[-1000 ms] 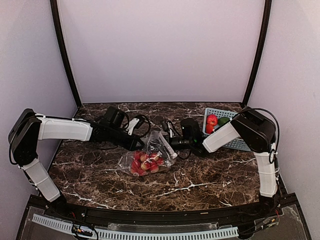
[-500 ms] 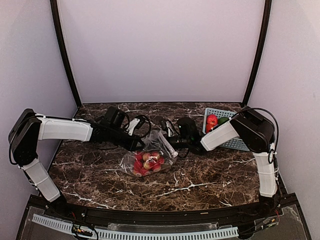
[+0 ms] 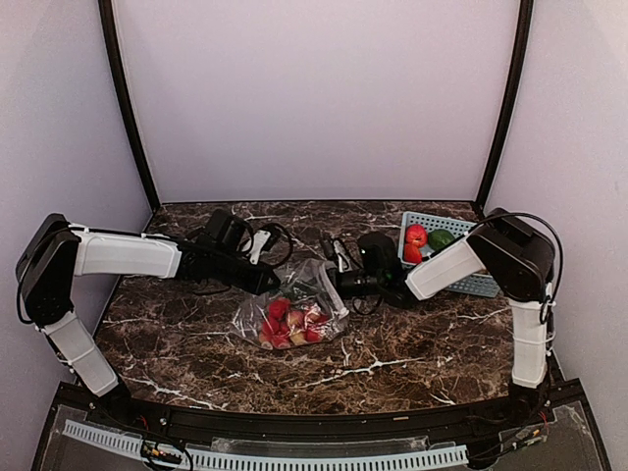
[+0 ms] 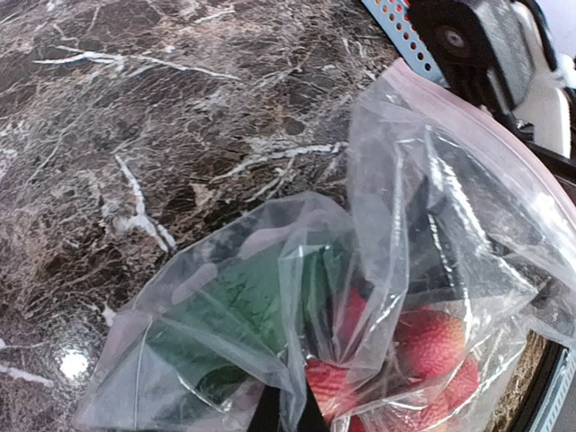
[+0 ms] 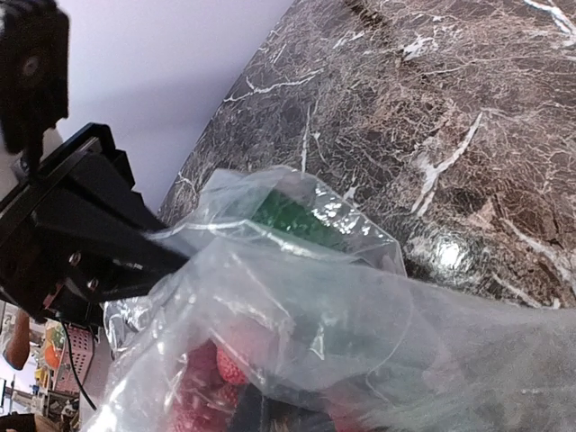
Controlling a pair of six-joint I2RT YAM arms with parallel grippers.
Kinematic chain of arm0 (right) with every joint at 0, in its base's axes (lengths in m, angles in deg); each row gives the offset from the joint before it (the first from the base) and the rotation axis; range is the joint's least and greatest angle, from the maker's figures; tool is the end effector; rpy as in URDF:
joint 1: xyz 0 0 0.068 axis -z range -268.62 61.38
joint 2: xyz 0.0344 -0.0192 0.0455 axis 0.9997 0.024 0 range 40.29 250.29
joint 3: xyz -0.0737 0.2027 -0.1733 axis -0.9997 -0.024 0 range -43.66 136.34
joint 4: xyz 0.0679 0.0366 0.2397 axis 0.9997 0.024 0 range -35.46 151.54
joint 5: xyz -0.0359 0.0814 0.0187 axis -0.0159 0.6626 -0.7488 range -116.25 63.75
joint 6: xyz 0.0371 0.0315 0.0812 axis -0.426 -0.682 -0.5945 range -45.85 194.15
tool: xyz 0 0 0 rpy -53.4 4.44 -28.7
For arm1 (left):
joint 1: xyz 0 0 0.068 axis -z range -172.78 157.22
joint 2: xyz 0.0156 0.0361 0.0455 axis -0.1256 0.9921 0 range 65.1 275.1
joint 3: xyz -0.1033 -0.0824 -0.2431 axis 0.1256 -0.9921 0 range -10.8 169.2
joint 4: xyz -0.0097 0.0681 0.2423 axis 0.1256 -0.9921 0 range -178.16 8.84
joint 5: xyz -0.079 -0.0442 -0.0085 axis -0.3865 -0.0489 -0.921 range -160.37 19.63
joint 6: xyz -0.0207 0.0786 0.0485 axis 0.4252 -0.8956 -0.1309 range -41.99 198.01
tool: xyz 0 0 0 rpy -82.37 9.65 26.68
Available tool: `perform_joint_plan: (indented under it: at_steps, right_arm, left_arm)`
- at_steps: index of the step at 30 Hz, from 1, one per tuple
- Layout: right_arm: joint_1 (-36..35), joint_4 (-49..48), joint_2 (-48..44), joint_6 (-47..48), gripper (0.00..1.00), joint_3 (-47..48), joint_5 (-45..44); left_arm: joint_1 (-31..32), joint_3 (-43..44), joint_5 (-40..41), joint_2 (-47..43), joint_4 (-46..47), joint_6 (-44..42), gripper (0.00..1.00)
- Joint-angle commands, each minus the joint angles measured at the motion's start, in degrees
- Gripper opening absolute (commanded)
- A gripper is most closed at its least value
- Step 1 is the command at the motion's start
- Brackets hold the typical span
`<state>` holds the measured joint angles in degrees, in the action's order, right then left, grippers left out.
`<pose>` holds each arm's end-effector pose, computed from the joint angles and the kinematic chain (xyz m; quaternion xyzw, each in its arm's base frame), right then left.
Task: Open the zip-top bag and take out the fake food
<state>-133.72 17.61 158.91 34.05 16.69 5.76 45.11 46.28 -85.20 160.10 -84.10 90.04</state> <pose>0.2922 0.3573 0.1274 -0.1900 0.7863 0.5345 0.2449 0.2895 -0.2532 0.1811 0.2541 0.8669 -0.2804 0.3243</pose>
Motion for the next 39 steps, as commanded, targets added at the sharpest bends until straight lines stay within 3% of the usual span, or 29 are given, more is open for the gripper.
perform_joint_plan:
  at_steps: [1, 16, 30, 39]
  right_arm:
    - [-0.73, -1.31, -2.61, 2.07, 0.00, -3.01, 1.75]
    - [0.05, -11.43, -7.18, 2.10, 0.00, -14.35, 2.73]
    - [2.31, -18.97, -14.68, 1.36, 0.00, -22.35, -7.15]
    - [2.82, -18.94, -17.87, 2.73, 0.00, -20.61, -12.16]
  left_arm:
    - [-1.60, -1.51, 4.00, -2.60, 0.12, 2.66, 0.01]
    - [-5.95, -4.85, 5.55, -3.53, 1.09, 7.47, 0.01]
    - [-6.60, -6.85, 4.63, -4.92, 2.74, 6.12, 0.01]
    - [-6.53, -9.46, -0.09, -6.83, 5.65, 3.51, 0.01]
